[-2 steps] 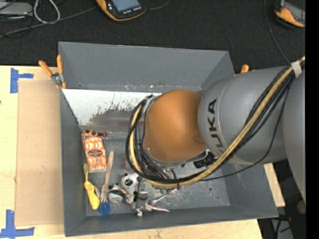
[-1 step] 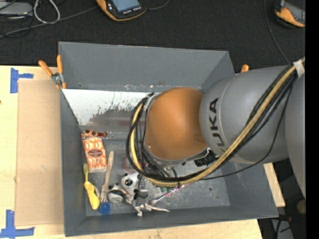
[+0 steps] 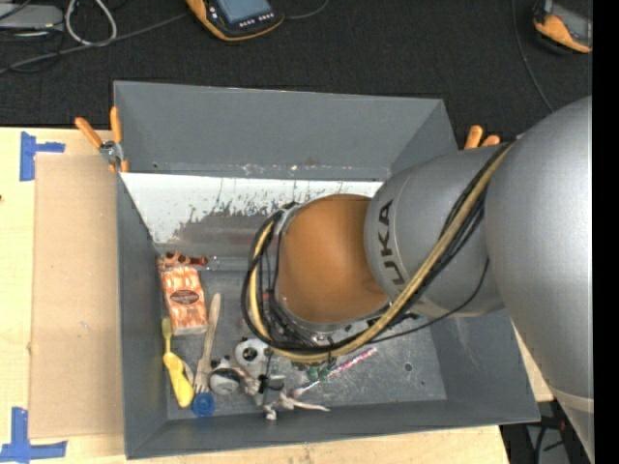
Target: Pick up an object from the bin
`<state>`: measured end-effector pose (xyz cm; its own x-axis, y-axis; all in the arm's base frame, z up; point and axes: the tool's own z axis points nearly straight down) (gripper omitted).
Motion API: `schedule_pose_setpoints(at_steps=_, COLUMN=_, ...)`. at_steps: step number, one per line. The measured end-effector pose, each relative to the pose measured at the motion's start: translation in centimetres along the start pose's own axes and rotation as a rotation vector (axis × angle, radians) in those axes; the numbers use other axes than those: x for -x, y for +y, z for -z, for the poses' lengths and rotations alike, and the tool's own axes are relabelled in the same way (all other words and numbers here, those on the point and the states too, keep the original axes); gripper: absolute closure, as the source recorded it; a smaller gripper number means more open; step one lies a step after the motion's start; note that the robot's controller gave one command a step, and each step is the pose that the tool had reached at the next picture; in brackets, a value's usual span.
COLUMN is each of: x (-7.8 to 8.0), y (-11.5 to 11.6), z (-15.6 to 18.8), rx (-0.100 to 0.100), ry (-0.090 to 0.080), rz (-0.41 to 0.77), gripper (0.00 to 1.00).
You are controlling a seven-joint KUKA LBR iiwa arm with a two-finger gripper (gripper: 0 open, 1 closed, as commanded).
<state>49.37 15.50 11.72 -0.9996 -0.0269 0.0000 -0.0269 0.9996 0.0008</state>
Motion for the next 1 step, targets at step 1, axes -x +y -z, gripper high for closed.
schedule_pose_setpoints(at_steps=1, x=-0.99, y=-5.27, z=-3.66, rx=0.006, ry=-0.023, rz=0.094, gripper=0.00)
